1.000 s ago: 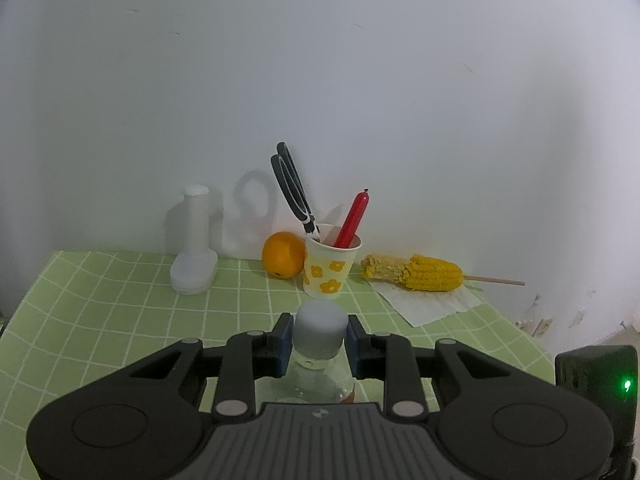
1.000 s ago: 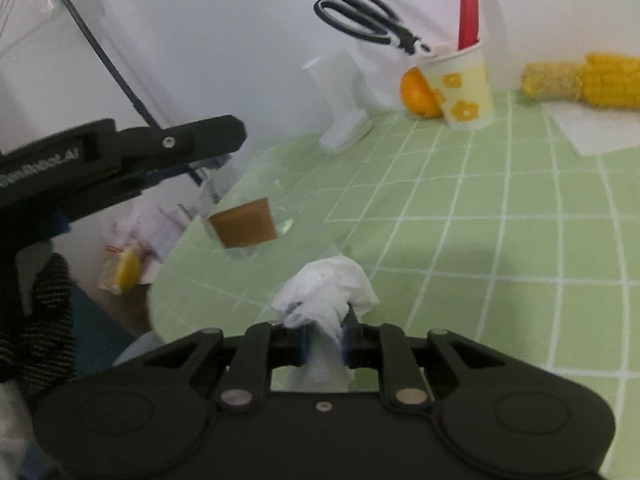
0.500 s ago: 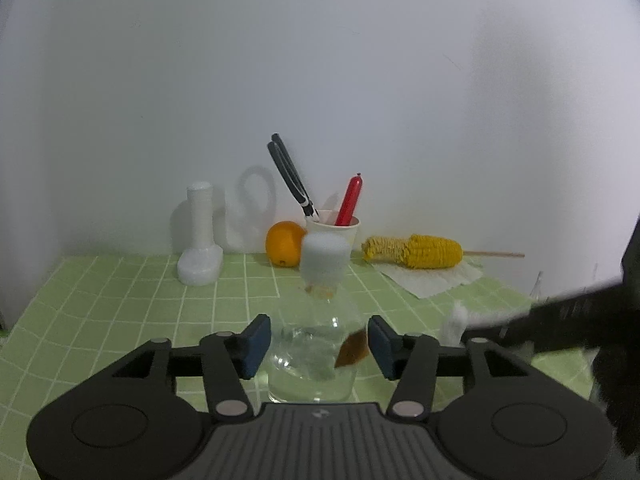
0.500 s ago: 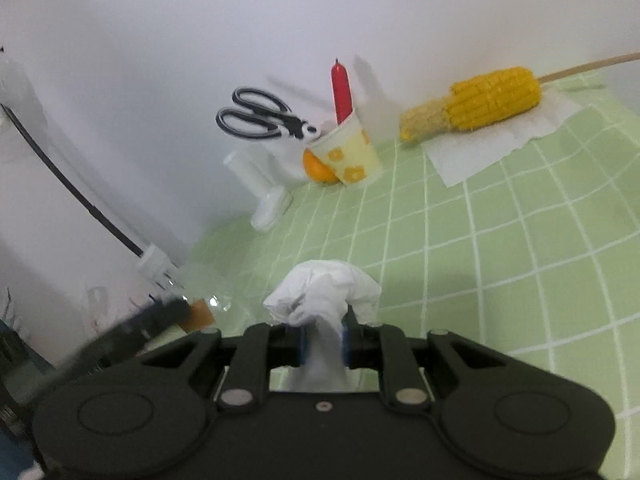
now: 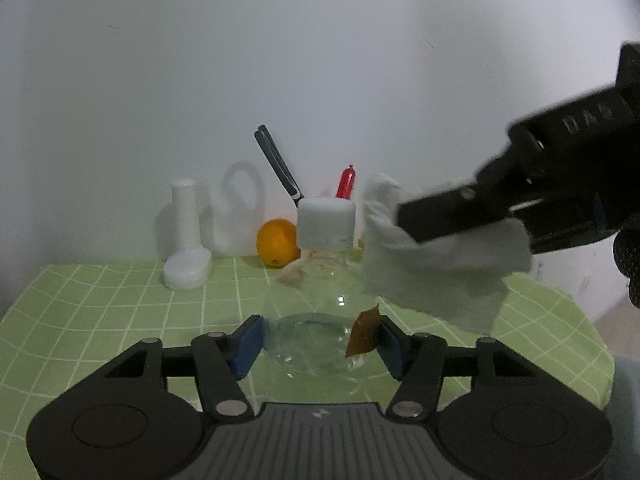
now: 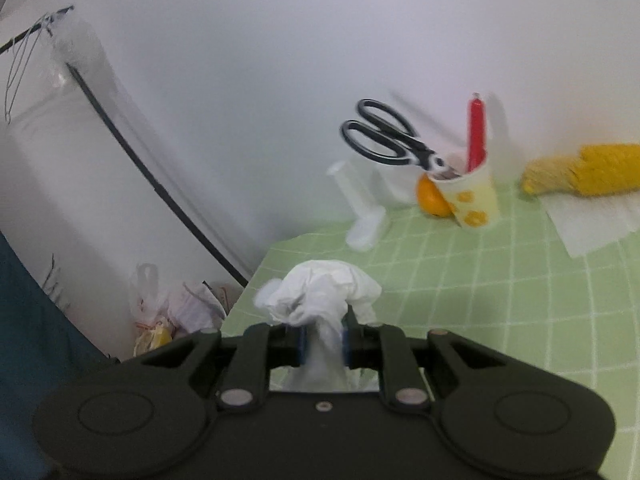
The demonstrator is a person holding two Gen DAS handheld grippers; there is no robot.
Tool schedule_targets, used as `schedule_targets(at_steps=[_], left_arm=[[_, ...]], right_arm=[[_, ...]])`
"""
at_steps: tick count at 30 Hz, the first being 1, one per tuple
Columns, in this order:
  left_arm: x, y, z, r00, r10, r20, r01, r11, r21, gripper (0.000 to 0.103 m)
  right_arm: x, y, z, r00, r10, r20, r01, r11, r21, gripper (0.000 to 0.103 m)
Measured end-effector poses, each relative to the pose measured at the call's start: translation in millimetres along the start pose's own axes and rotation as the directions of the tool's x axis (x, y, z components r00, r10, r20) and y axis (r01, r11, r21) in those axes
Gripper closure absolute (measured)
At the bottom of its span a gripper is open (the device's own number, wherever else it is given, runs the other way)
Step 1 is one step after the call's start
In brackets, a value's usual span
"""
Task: Clean container
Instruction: 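Rub the tissue in the right gripper around the bottle neck and shoulder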
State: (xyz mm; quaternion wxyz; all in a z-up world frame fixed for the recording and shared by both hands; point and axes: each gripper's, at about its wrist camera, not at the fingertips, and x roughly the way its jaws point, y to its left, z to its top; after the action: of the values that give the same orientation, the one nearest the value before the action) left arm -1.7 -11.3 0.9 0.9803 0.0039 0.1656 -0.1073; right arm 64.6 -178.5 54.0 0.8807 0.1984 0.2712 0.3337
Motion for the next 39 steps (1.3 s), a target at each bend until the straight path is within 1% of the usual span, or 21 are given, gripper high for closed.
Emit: schedule_targets(at_steps=[4,6,10,14,16,18,20,22,26,32,34,37,39], left_arm=[[-1,2,-2,1.0,-0.001,0.012,0.002,1.0,-0.016,0.043],[-1,3,-3,1.0,-0.003,0.018,0.003,1.0,-0.024,0.043],[0,3,-4,1.0,0.006,0.031,-0.005,1.0,-0.026,0.043],[0,9,-3,0.999,0.002,0.033,0.0,0.998,-0.057,0.043],[-1,6,-3,0.999,0.003,0.035,-0.001,0.999,-0.043,0.043],[-2,0,-4,0.999,0.004,0.037,-0.004,1.0,-0.003,0.043],[-2,-6,-5,0.999,0.006,0.038,-0.008,0.999,0.04,0.043],[-3,-7,-5,0.999,-0.003,0.038,0.001,1.0,0.029,0.043],[-4,-7,-4,0.999,-0.006,0.038,0.005,1.0,0.03,0.043],[-4,-9,-3,0.999,-0.008,0.039,0.006,1.0,0.031,0.043],[-5,-9,-3,0.999,-0.008,0.039,0.007,1.0,0.03,0.043],[-8,-12,-2,0.999,-0.01,0.04,0.009,1.0,0.029,0.043],[-12,-16,-2,0.999,-0.01,0.04,0.009,1.0,0.03,0.043]], right_arm=[[11,18,-5,0.999,-0.018,-0.05,0.015,0.998,-0.058,0.086],[14,27,-9,0.997,-0.015,-0.079,0.01,0.998,-0.062,0.086],[19,43,-13,0.995,-0.059,-0.075,0.051,0.993,-0.105,0.086],[26,48,-10,0.995,-0.036,-0.096,0.025,0.993,-0.118,0.086],[30,51,-10,0.993,-0.02,-0.113,0.006,0.992,-0.122,0.086],[35,53,-11,0.992,0.001,-0.127,-0.014,0.994,-0.106,0.087],[40,55,-13,0.992,0.001,-0.127,-0.014,0.995,-0.097,0.087],[41,57,-12,0.994,-0.006,-0.112,-0.006,0.994,-0.107,0.087],[33,61,-5,0.999,0.003,-0.041,-0.009,0.99,-0.141,0.087],[25,72,2,0.999,-0.007,0.036,0.016,0.964,-0.266,0.087],[26,74,4,0.998,-0.017,0.053,0.033,0.954,-0.299,0.087],[28,75,8,0.993,-0.082,0.09,0.109,0.931,-0.349,0.087],[28,72,9,0.992,-0.085,0.095,0.114,0.926,-0.359,0.087]])
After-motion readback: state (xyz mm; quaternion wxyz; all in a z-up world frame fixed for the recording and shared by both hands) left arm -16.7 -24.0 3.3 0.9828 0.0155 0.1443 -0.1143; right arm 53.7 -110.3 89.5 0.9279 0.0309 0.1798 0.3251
